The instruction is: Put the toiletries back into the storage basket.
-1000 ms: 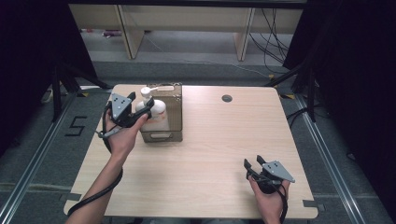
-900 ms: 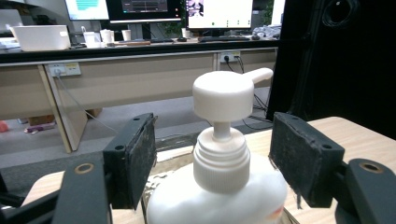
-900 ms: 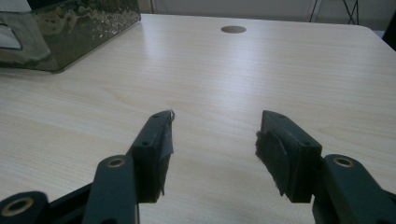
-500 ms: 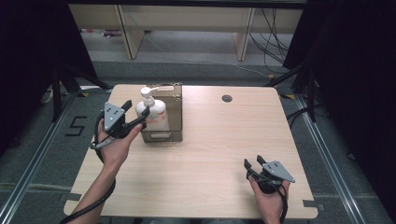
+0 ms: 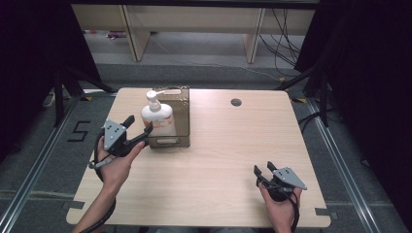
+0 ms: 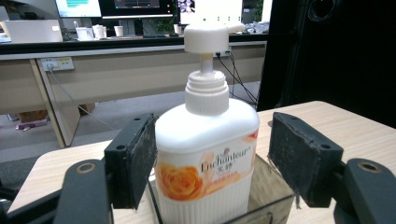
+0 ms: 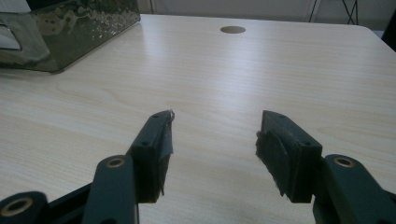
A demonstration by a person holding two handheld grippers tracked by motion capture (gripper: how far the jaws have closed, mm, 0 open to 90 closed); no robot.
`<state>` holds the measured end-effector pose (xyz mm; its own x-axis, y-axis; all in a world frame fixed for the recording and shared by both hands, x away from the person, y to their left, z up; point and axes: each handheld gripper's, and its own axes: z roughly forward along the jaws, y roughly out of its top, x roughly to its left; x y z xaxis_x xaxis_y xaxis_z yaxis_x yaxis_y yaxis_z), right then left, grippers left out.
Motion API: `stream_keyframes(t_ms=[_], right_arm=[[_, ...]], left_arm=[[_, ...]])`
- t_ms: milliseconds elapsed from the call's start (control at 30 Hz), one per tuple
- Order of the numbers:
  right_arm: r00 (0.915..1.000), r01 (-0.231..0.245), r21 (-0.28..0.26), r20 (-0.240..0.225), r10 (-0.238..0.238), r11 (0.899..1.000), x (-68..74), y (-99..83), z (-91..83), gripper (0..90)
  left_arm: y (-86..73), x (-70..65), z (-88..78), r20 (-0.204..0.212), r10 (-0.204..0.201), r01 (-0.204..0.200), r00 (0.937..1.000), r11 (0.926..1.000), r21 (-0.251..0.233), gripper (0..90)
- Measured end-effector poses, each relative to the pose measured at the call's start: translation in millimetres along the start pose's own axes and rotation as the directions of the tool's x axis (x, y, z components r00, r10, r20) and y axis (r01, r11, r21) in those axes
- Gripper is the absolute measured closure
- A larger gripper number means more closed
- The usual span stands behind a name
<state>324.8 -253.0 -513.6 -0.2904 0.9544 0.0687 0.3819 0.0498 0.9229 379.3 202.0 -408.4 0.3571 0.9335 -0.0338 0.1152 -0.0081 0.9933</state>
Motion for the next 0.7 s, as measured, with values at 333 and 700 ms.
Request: stream_keyframes(t_ms=[333, 700], right_arm=[[1.0000, 0.002, -0.012, 0.001, -0.002, 1.000, 0.0, -0.4, 1.0, 45.1], [1.0000, 0.001, -0.003, 0.002, -0.001, 1.000, 0.5, 0.0, 0.0, 45.1]], left_arm=[[-22.1, 3.5, -15.2, -0.018, -0.019, 0.019, 0.9997, 0.9996, 0.021, 31.6], [-48.9, 14.3, -29.1, -0.043, -0.031, 0.034, 0.9986, 0.9980, 0.053, 31.8]])
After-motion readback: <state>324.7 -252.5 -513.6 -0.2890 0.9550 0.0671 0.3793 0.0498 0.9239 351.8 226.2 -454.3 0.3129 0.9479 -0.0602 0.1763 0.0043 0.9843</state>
